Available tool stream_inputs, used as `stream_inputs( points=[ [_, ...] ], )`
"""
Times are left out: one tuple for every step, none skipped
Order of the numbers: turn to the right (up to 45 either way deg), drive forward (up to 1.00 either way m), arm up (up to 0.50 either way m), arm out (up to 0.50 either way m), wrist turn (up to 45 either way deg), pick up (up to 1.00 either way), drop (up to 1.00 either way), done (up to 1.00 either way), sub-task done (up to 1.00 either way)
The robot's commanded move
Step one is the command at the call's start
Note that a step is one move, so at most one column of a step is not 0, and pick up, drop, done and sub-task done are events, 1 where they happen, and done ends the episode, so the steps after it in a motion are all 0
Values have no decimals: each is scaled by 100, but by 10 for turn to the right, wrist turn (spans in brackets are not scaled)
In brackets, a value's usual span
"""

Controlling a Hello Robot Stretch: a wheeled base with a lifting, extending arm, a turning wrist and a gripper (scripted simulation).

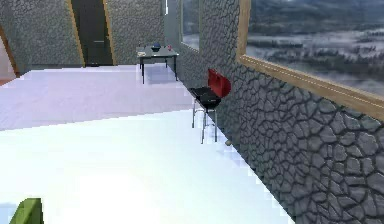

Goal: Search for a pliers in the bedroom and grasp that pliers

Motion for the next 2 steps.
stream_inputs(
  points=[
    [-120, 0, 0, 0, 0, 0, 0, 0, 0],
    [0, 95, 0, 0, 0, 0, 0, 0, 0]
  ],
)
